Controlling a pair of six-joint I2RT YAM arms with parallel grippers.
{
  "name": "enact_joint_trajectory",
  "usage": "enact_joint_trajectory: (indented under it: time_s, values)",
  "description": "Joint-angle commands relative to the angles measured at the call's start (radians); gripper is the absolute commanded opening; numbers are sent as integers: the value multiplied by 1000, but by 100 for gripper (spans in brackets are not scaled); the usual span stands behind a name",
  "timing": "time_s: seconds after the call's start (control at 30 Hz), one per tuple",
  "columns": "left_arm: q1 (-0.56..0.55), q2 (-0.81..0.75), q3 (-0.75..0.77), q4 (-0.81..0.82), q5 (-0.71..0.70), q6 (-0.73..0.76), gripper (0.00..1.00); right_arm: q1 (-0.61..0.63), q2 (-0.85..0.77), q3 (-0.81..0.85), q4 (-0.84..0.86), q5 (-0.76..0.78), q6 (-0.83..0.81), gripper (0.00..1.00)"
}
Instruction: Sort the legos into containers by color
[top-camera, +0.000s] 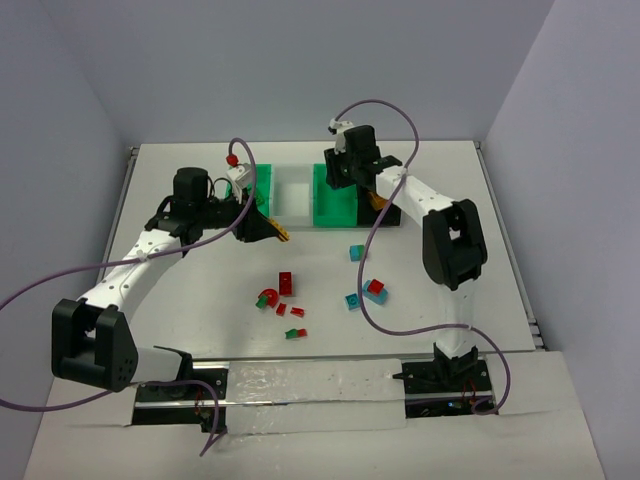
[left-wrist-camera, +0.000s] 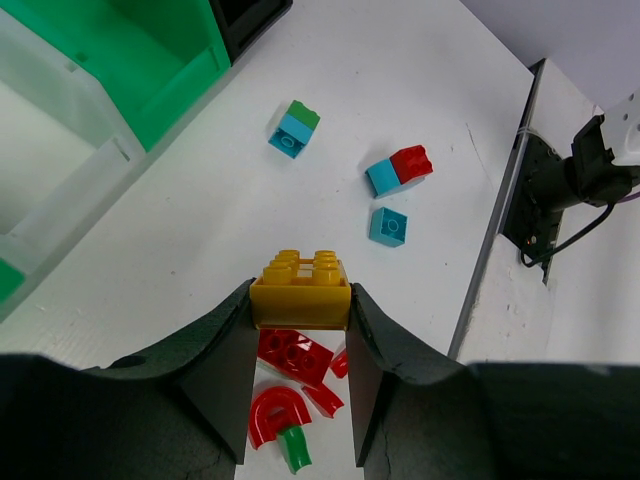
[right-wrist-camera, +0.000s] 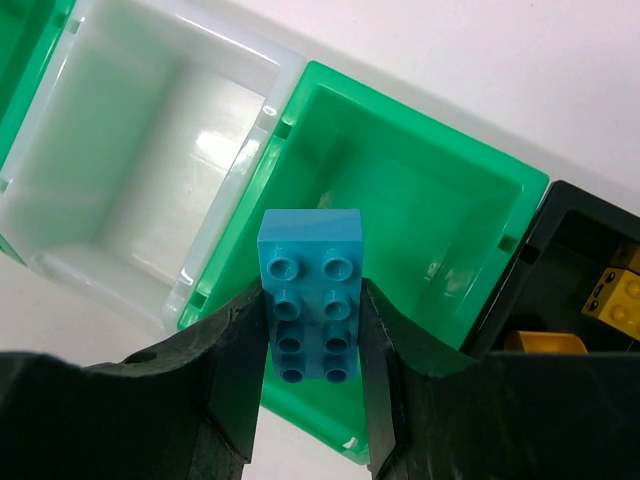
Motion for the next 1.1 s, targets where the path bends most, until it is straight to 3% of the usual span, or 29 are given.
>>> enact_joint_trajectory:
  time_s: [0.0, 0.07, 0.13, 0.27, 0.37, 0.57, 0.73, 0.87, 1.07]
  values:
    - [4, -8, 38, 51, -3, -11, 0, 10, 19, 62, 35, 35, -10, 18]
    - [4, -6, 39, 51, -2, -11, 0, 12, 31, 73, 27, 42, -10, 24]
    - [4, -4, 40, 52, -4, -10, 0, 14, 40, 79, 24, 45, -7, 48]
    - [4, -1, 44, 51, -6, -5, 0, 17, 44, 93, 16, 50, -3, 75]
    - [4, 3, 44, 53, -5, -11, 0, 26, 22, 96, -1, 35, 3, 84]
    - [11, 9, 34, 94, 9, -99, 0, 35, -122, 39, -9, -34, 2, 88]
    - [71, 35, -2, 249, 65, -358, 0, 43, -350, -144, 12, -346, -153, 91]
    - [106, 79, -1, 341, 132, -531, 0, 117, -467, -233, -46, -447, -278, 95]
    - [115, 126, -8, 411, 168, -673, 0, 259, -468, -180, -179, -437, -370, 100]
